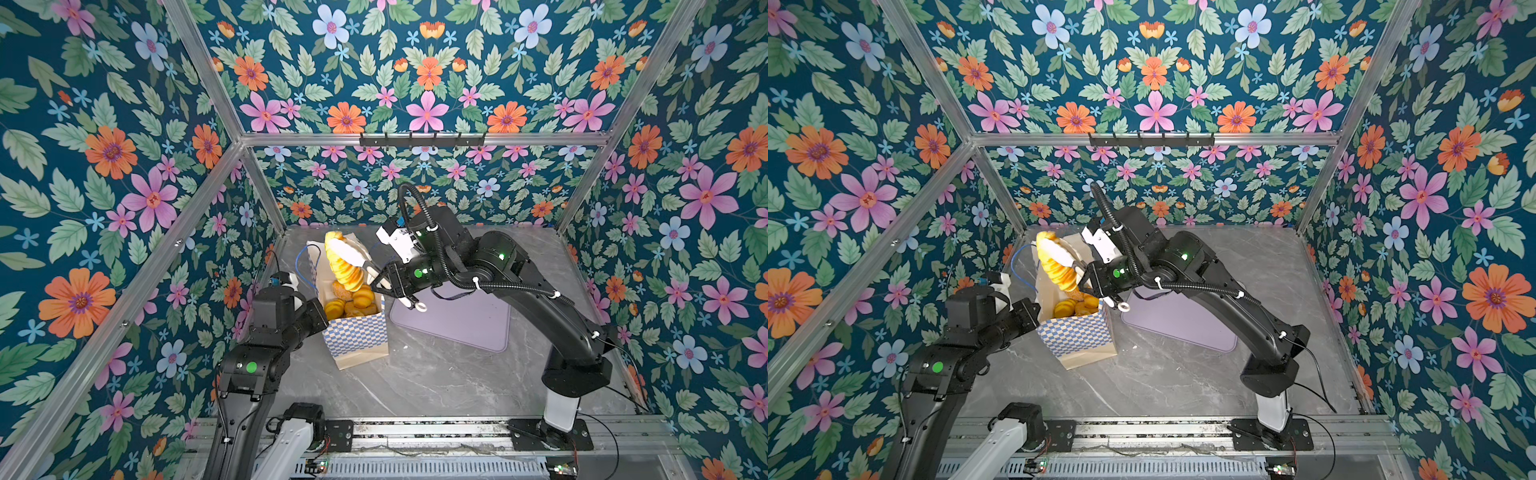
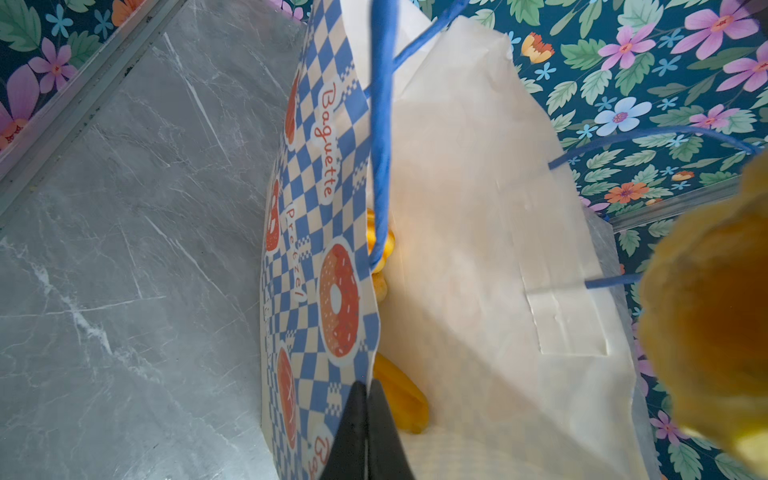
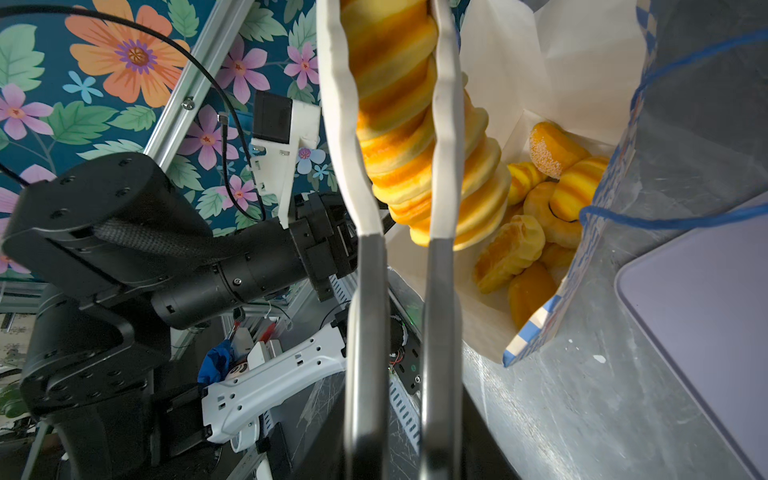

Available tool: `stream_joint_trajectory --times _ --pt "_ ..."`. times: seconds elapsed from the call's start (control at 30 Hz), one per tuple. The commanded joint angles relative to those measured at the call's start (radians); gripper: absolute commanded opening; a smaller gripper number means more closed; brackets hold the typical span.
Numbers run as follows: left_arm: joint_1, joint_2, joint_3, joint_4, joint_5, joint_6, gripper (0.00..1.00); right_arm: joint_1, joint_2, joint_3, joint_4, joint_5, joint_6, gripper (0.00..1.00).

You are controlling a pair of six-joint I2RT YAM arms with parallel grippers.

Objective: Place the fake bread into the paper bag
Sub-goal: 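Lower the ridged bun into the bag and open the right tongs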

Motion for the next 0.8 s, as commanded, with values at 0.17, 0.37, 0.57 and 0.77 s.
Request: stream_joint_trajectory --times 0.17,0.37,0.57,0.77 --pt "0.000 -0.002 -0.003 0.002 -0.007 -0.001 0.07 0.013 0.086 0.055 -0.048 0.068 -0.012 0.31" --pt "0.000 -0.003 -0.008 0.007 -0.005 -0.001 0.07 0.016 0.126 0.053 -0.086 0.124 -0.019 0.31" --pt "0.000 -0.004 -0.012 0.007 -0.004 -0.002 0.07 0.027 0.170 0.055 -0.112 0.158 -0.027 0.32" --pt "0.000 -0.007 -0.010 0.004 -0.006 -0.002 0.07 0.027 0.192 0.056 -0.115 0.172 -0.032 0.32"
